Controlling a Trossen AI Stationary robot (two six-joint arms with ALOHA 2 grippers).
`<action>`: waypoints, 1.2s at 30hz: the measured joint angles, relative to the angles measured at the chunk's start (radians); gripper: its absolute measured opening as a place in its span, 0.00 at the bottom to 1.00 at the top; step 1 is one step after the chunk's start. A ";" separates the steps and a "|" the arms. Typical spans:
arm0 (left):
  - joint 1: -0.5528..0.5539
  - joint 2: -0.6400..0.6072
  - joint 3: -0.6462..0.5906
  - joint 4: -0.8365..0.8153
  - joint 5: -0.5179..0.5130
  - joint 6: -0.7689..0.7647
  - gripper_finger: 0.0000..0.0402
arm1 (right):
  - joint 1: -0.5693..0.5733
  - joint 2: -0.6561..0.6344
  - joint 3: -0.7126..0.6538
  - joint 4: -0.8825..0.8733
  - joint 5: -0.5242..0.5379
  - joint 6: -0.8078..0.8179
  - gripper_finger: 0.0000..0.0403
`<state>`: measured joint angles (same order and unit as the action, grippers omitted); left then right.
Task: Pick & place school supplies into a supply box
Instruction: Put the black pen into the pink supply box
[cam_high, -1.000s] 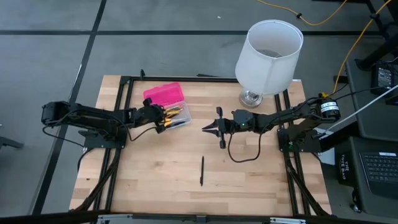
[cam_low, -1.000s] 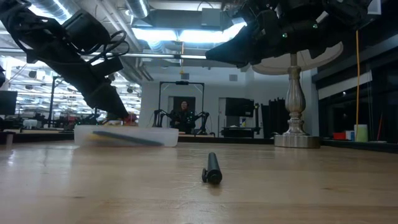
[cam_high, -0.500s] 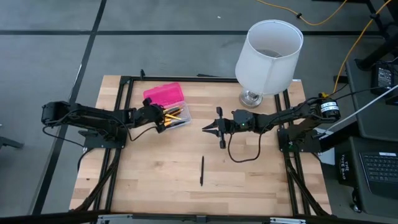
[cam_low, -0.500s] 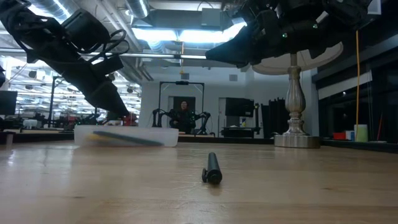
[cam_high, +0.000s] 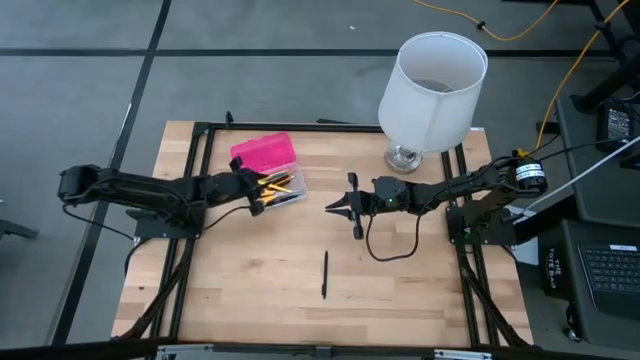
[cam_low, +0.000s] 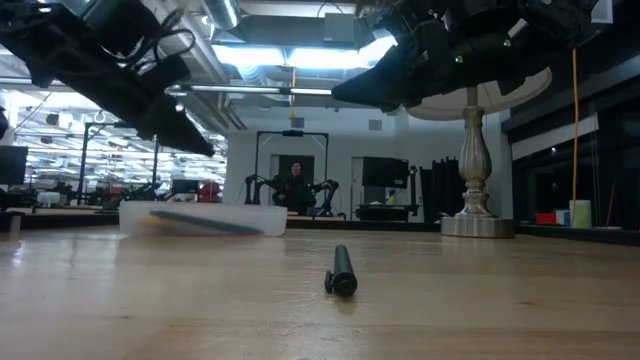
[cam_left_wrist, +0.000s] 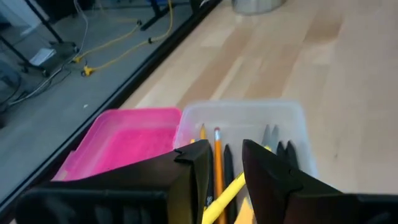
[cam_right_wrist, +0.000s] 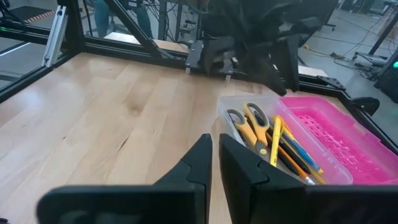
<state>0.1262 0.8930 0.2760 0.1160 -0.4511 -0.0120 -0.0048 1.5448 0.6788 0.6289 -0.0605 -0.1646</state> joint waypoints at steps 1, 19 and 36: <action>-0.007 -0.011 0.000 0.000 0.000 0.000 0.22 | 0.000 0.000 0.000 0.000 0.000 0.000 0.09; -0.203 -0.126 0.000 0.000 0.079 0.015 0.08 | 0.000 0.000 0.000 0.000 0.000 0.000 0.09; -0.489 -0.126 0.000 0.068 -0.007 -0.049 0.01 | 0.056 0.000 0.000 -0.032 -0.093 -0.135 0.02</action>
<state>-0.3626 0.7673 0.2760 0.1844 -0.4577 -0.0613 0.0513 1.5448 0.6788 0.5968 -0.1537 -0.2999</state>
